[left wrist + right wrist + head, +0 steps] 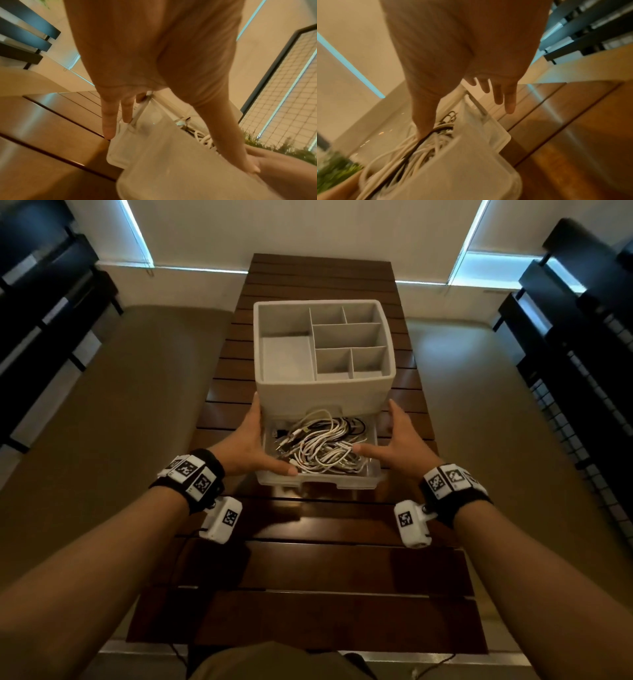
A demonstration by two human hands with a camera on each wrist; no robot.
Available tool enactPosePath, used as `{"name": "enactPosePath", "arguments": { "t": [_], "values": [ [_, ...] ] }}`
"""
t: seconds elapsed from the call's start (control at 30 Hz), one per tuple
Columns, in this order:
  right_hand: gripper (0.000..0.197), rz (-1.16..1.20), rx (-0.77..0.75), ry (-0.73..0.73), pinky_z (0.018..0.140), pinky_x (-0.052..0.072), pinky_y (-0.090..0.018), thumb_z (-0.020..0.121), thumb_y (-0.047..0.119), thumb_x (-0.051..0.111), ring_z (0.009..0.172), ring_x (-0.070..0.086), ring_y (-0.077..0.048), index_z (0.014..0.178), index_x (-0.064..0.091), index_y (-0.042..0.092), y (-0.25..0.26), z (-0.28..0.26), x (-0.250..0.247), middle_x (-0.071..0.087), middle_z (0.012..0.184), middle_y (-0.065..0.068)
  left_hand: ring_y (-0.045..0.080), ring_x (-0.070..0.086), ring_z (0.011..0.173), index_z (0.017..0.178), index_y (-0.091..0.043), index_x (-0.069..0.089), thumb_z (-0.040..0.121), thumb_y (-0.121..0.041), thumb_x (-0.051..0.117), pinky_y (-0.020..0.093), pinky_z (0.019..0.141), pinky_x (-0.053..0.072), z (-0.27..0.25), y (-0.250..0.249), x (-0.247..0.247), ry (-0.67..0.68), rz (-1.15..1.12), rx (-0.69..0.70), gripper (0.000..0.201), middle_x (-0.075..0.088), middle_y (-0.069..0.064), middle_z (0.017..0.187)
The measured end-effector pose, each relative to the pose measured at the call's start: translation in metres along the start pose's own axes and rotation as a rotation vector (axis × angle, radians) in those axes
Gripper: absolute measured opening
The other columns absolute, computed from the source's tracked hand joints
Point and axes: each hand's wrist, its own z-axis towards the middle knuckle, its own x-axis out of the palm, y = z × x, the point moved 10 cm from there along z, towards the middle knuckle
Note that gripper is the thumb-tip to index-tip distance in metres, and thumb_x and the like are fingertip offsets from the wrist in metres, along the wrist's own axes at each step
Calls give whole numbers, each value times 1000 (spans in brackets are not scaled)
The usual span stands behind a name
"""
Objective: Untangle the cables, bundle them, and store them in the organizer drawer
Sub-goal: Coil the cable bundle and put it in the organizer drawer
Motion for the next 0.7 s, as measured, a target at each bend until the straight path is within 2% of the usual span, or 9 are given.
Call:
{"name": "enactPosePath", "arguments": {
  "t": [0.13, 0.23, 0.3, 0.37, 0.43, 0.5, 0.57, 0.6, 0.7],
  "values": [
    [91, 74, 17, 44, 115, 44, -42, 84, 28, 85, 133, 54, -19, 158, 33, 20, -2, 28, 5, 53, 149, 2, 10, 22, 154, 160, -43, -23, 51, -35, 107, 30, 122, 25, -8, 8, 5, 92, 42, -45, 170, 14, -8, 172],
    [65, -12, 38, -53, 104, 46, -33, 90, 14, 73, 121, 59, -21, 149, 47, 16, -4, 38, 0, 63, 135, 0, 11, 23, 154, 161, -42, -21, 49, -39, 107, 29, 123, 26, -5, 3, 4, 55, 62, -22, 170, 15, -6, 171],
    [57, 11, 53, -142, 96, 43, -27, 91, 7, 68, 116, 60, -20, 145, 52, 17, -3, 41, -6, 64, 130, -1, 9, 29, 151, 163, -41, -14, 50, -37, 108, 17, 118, 32, -2, 0, 2, -7, 52, 5, 166, 21, -6, 168],
    [55, 68, 53, -203, 95, 44, -26, 89, 6, 71, 120, 62, -22, 141, 56, 19, -3, 43, -10, 67, 133, -3, -1, 36, 144, 165, -33, -5, 54, -28, 106, 0, 104, 33, -2, -2, -1, -49, 39, 32, 157, 28, -7, 164],
    [55, 57, 47, -198, 94, 45, -25, 89, 11, 77, 118, 61, -17, 140, 57, 19, 0, 42, -12, 66, 130, 2, -22, 41, 128, 166, -26, 4, 59, -21, 104, -6, 95, 33, -4, -8, -3, -89, 31, 49, 147, 37, -11, 156],
    [59, 23, 39, -124, 86, 52, -25, 89, 22, 80, 113, 60, -12, 143, 55, 19, 5, 41, -12, 63, 127, 7, -32, 41, 118, 166, -24, 10, 61, -18, 103, -6, 92, 34, -9, -12, -7, -120, 54, 48, 140, 42, -17, 147],
    [62, -10, 53, -22, 78, 62, -31, 90, 31, 77, 110, 65, -15, 145, 51, 19, 7, 36, -10, 62, 131, 6, -21, 45, 125, 165, -27, 12, 58, -28, 104, 4, 104, 37, -14, -14, -9, -129, 83, 23, 141, 40, -14, 150],
    [59, -59, 47, -23, 82, 63, -37, 91, 34, 75, 111, 66, -17, 143, 52, 18, 8, 31, -13, 62, 131, 4, -8, 44, 131, 164, -28, 15, 56, -37, 105, 16, 113, 38, -19, -13, -11, -151, 120, -7, 141, 37, -10, 154],
    [21, -246, -53, -334, 88, 59, -42, 94, 30, 70, 96, 63, -15, 111, 62, 20, 26, -4, -45, 63, 112, 4, 14, 47, 126, 143, -21, 36, 55, -52, 101, 36, 110, 49, -37, -16, -16, -294, 319, -39, 114, 36, -3, 139]
  ]
}}
